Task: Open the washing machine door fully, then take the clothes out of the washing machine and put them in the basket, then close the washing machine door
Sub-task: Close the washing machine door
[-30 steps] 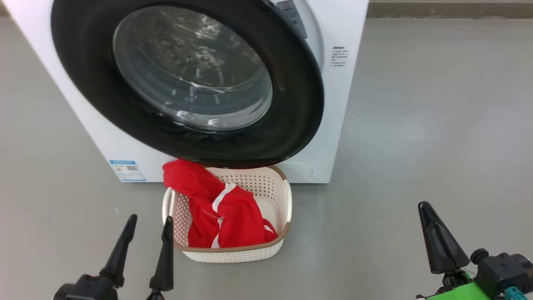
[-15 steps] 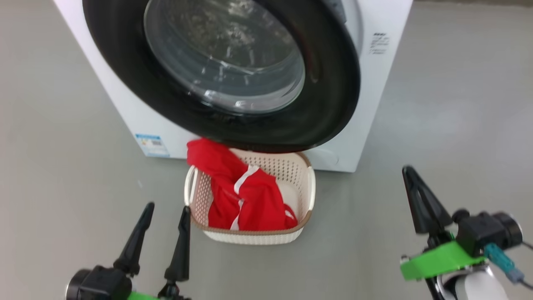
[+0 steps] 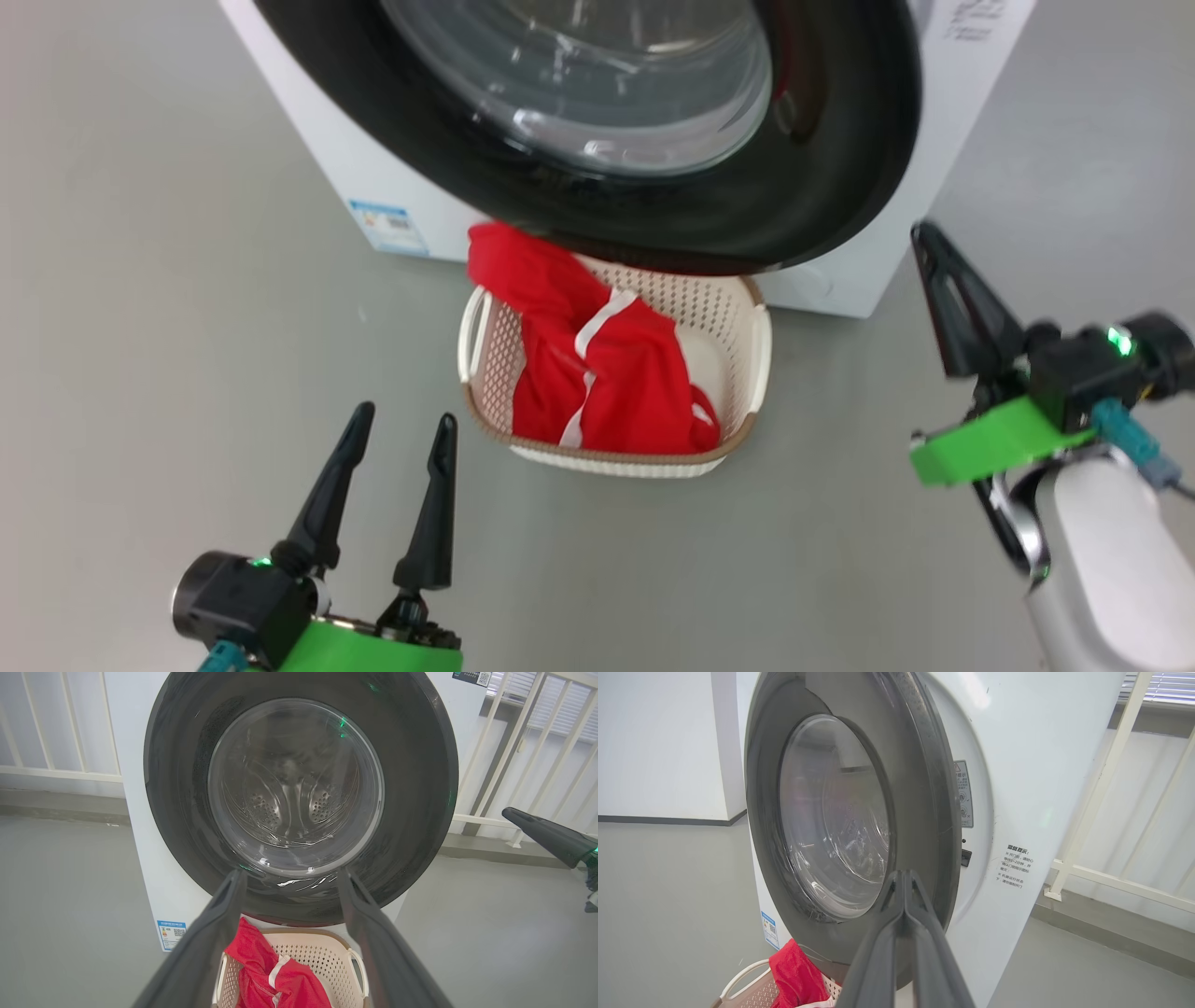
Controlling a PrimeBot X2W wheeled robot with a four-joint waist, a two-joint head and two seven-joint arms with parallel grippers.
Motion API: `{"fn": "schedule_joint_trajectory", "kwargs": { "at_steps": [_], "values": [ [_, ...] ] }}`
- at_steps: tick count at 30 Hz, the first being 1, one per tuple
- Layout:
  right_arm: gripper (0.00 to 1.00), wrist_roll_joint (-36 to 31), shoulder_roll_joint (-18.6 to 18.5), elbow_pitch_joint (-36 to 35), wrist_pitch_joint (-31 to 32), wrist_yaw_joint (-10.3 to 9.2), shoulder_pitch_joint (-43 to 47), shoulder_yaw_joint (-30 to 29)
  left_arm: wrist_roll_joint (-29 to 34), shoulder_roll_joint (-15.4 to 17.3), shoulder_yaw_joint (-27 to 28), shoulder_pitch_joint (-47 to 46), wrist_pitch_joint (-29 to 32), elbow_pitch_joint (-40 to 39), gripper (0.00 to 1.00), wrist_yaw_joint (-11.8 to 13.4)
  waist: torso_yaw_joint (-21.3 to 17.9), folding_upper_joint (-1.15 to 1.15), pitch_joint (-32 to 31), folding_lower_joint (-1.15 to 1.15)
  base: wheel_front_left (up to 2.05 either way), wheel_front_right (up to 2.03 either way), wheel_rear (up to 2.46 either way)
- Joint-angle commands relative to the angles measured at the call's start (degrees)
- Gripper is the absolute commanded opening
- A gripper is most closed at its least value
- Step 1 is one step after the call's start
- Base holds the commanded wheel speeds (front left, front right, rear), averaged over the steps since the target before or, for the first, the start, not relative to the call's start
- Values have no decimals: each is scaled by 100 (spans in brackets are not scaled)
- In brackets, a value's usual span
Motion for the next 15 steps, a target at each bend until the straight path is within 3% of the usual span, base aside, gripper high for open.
{"fn": "schedule_joint_trajectory", "kwargs": {
  "at_steps": [1,15],
  "values": [
    [0,6,-81,-38,-36,35,-333,200,-60,21,134,-198,-46,-201,100,72,203,0,266,0,0,0,0],
    [0,150,-566,861,-36,35,-1829,498,-201,20,-77,-515,-46,-313,100,220,433,0,869,0,0,0,0]
  ]
}}
